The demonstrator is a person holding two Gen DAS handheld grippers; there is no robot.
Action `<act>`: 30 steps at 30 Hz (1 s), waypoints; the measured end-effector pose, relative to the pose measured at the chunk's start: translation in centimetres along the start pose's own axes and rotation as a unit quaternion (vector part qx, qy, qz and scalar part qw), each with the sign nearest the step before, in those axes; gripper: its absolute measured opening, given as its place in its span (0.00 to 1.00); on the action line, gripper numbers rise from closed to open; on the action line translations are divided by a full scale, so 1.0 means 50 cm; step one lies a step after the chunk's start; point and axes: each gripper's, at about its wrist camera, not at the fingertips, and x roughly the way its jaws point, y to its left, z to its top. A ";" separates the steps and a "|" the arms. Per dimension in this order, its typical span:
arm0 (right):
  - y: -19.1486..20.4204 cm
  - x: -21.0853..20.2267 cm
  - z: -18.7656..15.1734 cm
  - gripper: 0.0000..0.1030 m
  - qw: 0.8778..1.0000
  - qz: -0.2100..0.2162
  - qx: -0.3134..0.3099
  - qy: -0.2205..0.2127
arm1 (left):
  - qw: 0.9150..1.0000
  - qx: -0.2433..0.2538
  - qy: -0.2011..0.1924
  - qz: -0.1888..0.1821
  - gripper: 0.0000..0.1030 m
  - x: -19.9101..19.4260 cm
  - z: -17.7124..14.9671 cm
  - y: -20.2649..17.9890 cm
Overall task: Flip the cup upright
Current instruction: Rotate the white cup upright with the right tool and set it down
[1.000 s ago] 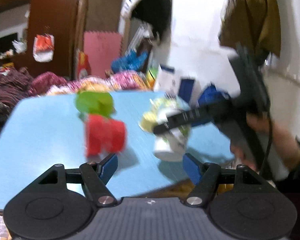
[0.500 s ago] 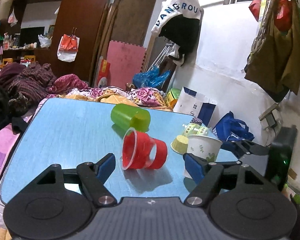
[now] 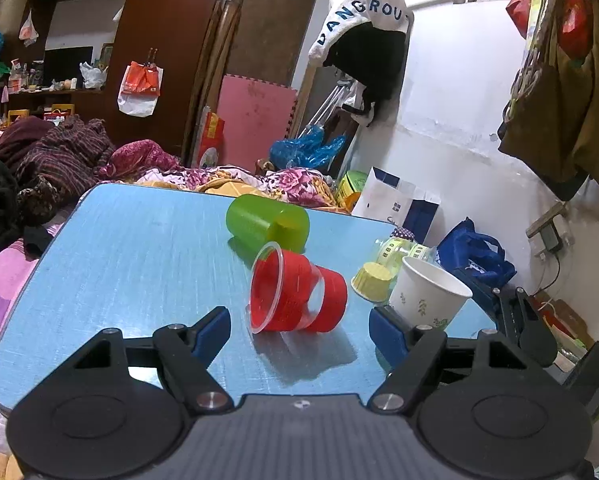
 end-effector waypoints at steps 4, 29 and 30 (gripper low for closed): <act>0.004 -0.003 -0.007 0.81 1.000 0.001 0.012 -0.005 | 1.000 -0.001 0.001 -0.003 0.77 0.010 -0.005 0.001; -0.191 -0.073 0.054 0.99 0.973 0.098 0.204 0.039 | 0.997 0.063 -0.047 0.012 0.92 -0.008 -0.020 -0.068; -0.207 -0.071 0.057 0.99 0.967 0.117 0.219 0.062 | 0.996 0.072 -0.045 0.014 0.93 -0.008 -0.021 -0.076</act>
